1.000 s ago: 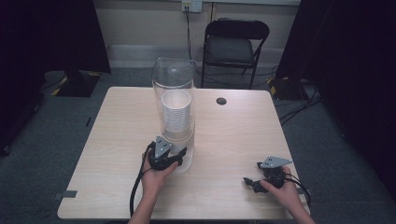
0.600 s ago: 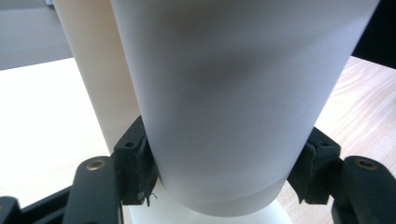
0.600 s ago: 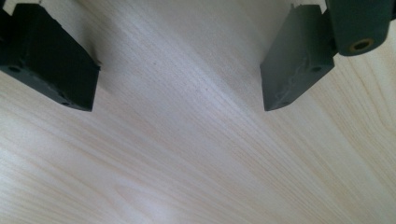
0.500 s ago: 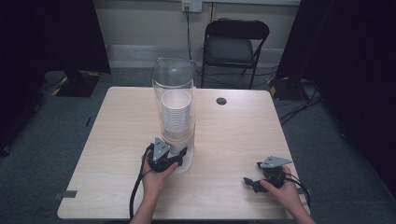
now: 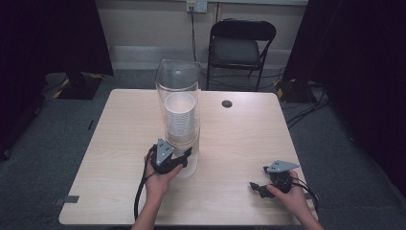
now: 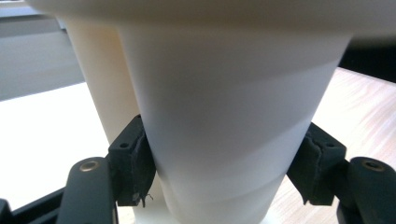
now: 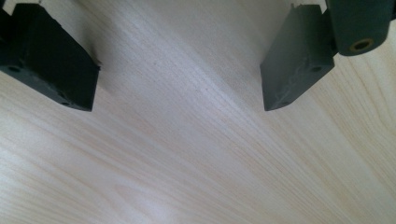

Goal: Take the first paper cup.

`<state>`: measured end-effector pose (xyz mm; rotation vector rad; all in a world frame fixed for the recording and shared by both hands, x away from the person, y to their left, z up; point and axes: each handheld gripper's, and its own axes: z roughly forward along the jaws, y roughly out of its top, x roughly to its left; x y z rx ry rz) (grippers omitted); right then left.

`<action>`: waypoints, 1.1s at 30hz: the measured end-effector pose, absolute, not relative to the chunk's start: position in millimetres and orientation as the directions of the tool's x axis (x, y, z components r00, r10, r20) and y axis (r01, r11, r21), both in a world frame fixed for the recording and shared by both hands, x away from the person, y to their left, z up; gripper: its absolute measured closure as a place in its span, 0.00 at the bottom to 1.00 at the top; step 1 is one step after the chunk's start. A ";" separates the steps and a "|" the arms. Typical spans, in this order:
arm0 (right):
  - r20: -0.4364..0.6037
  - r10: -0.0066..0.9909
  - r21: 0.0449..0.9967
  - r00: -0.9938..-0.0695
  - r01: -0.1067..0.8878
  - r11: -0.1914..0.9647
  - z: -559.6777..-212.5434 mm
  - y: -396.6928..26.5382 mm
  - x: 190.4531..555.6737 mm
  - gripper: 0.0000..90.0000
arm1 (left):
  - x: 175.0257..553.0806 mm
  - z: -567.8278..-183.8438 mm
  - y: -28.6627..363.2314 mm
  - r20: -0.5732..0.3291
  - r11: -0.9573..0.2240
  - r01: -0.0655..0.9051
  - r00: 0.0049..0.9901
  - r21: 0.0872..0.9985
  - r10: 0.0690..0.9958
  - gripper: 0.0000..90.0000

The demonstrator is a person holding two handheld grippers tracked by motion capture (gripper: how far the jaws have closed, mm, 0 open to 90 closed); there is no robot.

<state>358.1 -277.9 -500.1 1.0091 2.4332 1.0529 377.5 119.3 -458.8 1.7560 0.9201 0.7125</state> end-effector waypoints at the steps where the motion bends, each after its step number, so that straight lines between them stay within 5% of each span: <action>1: 0.001 0.707 0.730 -0.707 0.484 0.483 -500.2 -278.0 358.2 0.12 | 378.0 -465.2 121.3 0.050 -0.263 0.319 0.547 0.911 0.836 0.39; 2: 0.001 0.707 0.730 -0.707 0.484 0.483 -500.1 -278.0 358.3 0.12 | 379.7 -475.1 122.3 0.059 -0.345 0.413 0.567 0.843 0.822 0.40; 5: -0.002 0.704 0.730 -0.710 0.480 0.487 -500.2 -278.3 358.1 0.12 | 370.3 -490.5 124.7 -0.020 -0.249 0.409 0.551 0.878 0.834 0.38; 23: 0.001 0.705 0.729 -0.709 0.483 0.484 -500.2 -278.1 358.5 0.12 | 356.0 -486.1 161.8 0.033 -0.333 0.390 0.605 0.859 0.795 0.36; 33: 0.001 0.705 0.729 -0.709 0.483 0.484 -500.2 -278.1 358.5 0.12 | 351.4 -496.5 199.7 0.007 -0.267 0.446 0.503 0.855 0.864 0.35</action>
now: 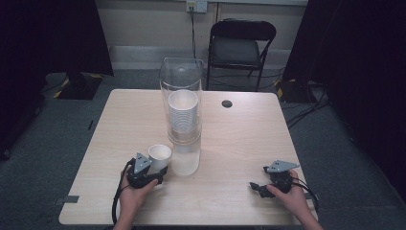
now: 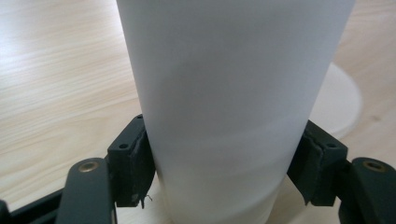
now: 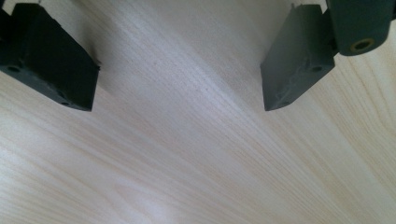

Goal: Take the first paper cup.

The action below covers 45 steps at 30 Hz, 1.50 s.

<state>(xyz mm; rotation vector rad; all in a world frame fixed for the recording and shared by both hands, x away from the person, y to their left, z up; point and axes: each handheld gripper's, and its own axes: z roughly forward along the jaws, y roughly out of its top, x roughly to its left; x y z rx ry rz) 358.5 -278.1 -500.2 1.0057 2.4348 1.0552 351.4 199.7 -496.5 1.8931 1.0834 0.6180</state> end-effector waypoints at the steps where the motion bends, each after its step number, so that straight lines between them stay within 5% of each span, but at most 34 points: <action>1: 0.001 0.705 0.729 -0.709 0.483 0.485 -500.2 -278.1 358.5 0.12 | 351.8 -496.8 203.5 0.007 -0.264 0.452 0.494 0.852 0.869 0.35; 15: 0.001 0.705 0.729 -0.709 0.483 0.485 -500.2 -278.1 358.4 0.12 | 354.7 -499.9 230.0 -0.019 -0.234 0.572 0.402 0.786 0.916 0.34; 18: 0.000 0.705 0.729 -0.710 0.482 0.485 -500.2 -278.1 358.4 0.12 | 351.9 -501.4 232.0 -0.012 -0.257 0.611 0.400 0.749 0.917 0.22; 29: -0.001 0.705 0.729 -0.709 0.482 0.486 -500.2 -278.0 358.5 0.12 | 321.0 -497.7 236.2 -0.060 -0.229 0.591 0.429 0.774 0.902 0.21; 45: -0.001 0.705 0.729 -0.709 0.482 0.486 -500.2 -278.0 358.5 0.12 | 311.0 -477.9 177.0 -0.100 -0.259 0.522 0.562 0.813 0.821 0.22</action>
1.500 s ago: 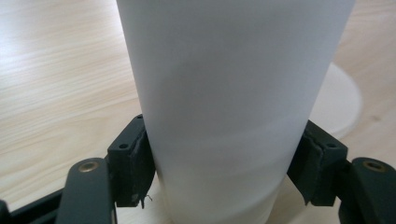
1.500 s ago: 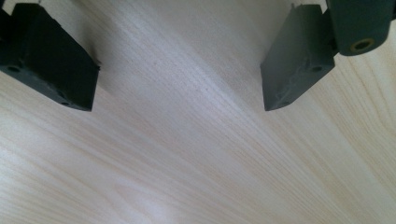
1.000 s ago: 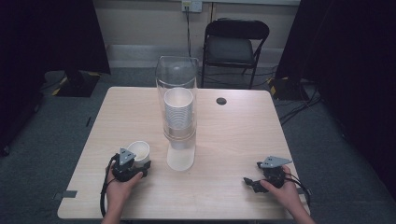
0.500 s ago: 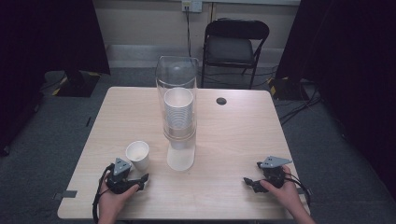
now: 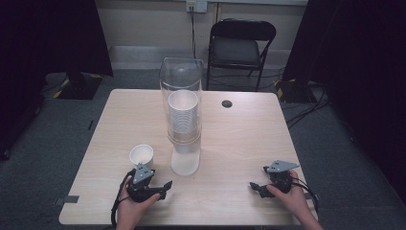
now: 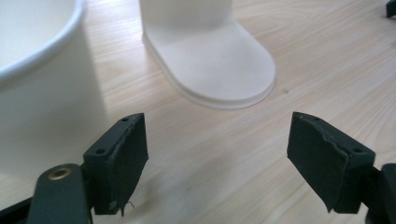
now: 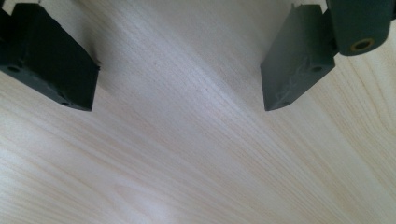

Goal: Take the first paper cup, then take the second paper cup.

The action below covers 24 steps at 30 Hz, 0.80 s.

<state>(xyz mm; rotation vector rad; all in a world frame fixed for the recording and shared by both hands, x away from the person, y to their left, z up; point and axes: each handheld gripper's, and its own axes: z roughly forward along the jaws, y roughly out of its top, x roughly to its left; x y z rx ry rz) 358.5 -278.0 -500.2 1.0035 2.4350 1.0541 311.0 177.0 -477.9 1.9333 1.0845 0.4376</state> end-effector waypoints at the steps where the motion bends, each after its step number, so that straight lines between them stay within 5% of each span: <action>1: -0.001 0.705 0.729 -0.709 0.481 0.486 -500.2 -278.1 358.5 0.12 | 311.9 -477.9 174.9 -0.103 -0.256 0.521 0.564 0.814 0.820 0.22; 24: -0.001 0.705 0.729 -0.709 0.482 0.485 -500.2 -278.0 358.5 0.12 | 340.3 -443.9 135.8 -0.095 -0.216 0.445 0.579 0.869 0.810 0.21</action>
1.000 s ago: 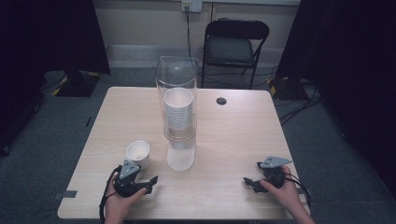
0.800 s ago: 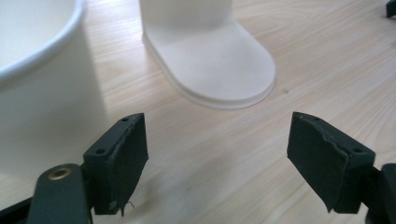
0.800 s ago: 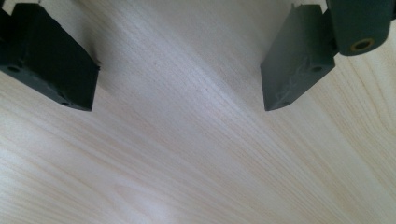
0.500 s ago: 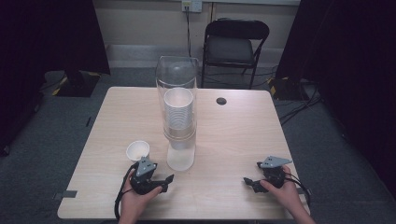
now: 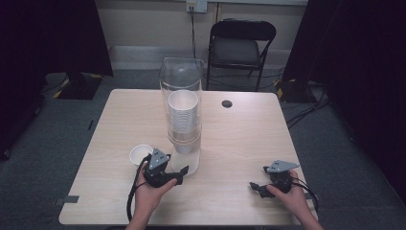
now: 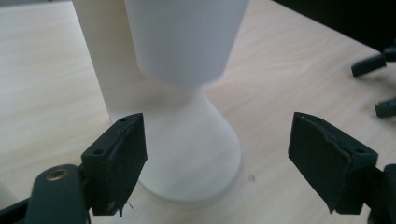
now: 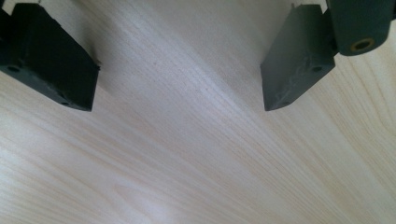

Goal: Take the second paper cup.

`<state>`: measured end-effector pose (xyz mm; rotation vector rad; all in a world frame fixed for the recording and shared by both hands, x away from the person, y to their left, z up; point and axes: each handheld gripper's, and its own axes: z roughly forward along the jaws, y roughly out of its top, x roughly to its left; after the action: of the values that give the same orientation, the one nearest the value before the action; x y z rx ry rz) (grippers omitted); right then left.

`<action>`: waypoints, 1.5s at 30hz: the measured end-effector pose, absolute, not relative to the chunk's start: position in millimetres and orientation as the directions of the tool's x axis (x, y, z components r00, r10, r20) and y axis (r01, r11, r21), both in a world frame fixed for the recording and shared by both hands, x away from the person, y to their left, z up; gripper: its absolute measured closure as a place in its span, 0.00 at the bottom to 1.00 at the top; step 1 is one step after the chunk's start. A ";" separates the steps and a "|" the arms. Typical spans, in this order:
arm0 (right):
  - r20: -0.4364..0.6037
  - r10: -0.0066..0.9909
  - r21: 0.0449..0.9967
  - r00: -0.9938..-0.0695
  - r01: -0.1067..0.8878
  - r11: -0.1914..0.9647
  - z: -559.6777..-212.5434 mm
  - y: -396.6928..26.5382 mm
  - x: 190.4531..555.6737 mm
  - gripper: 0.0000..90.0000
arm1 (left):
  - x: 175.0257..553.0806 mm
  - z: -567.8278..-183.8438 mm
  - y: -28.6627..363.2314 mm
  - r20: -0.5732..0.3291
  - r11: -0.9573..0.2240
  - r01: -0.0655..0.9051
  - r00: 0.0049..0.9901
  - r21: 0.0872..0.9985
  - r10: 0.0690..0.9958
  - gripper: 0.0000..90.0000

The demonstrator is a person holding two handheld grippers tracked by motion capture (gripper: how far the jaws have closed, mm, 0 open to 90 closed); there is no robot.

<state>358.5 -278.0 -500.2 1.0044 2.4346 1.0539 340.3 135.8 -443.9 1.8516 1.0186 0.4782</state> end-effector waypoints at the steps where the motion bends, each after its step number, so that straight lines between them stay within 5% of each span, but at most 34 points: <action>1: -0.001 0.705 0.729 -0.709 0.482 0.485 -500.2 -278.0 358.5 0.12 | 342.8 -441.7 135.3 -0.089 -0.215 0.434 0.580 0.875 0.810 0.21; 16: -0.001 0.705 0.729 -0.709 0.481 0.486 -500.2 -278.1 358.5 0.12 | 374.6 -436.7 114.5 -0.065 -0.124 0.330 0.509 0.936 0.859 0.21; 20: 0.000 0.705 0.729 -0.710 0.483 0.486 -500.1 -278.1 358.5 0.12 | 381.3 -439.4 107.1 -0.062 -0.099 0.298 0.488 0.950 0.871 0.29; 26: 0.000 0.704 0.729 -0.710 0.482 0.486 -500.2 -278.1 358.5 0.12 | 385.4 -443.7 106.6 0.013 -0.174 0.280 0.495 0.944 0.869 0.37; 45: -0.004 0.703 0.730 -0.712 0.478 0.488 -500.4 -277.9 358.6 0.11 | 381.3 -444.5 105.6 0.016 -0.181 0.294 0.488 0.938 0.873 0.40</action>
<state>358.6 -277.9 -500.4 0.9975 2.4358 1.0537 381.3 105.6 -444.5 1.7237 0.9985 0.7167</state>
